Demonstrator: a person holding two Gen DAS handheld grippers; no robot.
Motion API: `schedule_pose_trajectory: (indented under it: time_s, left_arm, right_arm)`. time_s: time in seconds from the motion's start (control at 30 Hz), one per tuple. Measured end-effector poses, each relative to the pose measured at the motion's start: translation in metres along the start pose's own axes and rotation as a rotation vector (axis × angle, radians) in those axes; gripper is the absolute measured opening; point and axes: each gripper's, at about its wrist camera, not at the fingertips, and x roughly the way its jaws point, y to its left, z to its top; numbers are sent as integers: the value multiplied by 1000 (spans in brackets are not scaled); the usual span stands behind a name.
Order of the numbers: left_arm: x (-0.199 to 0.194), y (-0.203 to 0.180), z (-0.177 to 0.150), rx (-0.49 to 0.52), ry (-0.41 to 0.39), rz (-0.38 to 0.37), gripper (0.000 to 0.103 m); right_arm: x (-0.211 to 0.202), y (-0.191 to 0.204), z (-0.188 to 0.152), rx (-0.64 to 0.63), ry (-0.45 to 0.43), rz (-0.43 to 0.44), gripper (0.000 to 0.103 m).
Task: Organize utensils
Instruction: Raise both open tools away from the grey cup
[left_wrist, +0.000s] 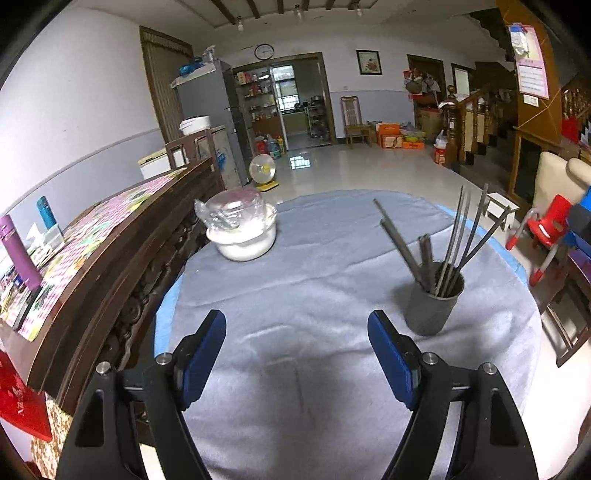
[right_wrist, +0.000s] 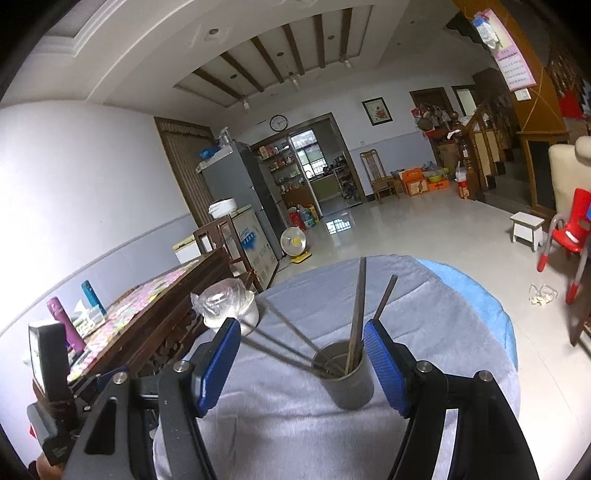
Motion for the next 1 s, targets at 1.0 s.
schedule_pose_trajectory:
  time_s: [1.0]
  left_arm:
    - [-38,10,-37,18,-7,18,80]
  right_arm:
    - [-26,27,-61,-30,82,-98,73]
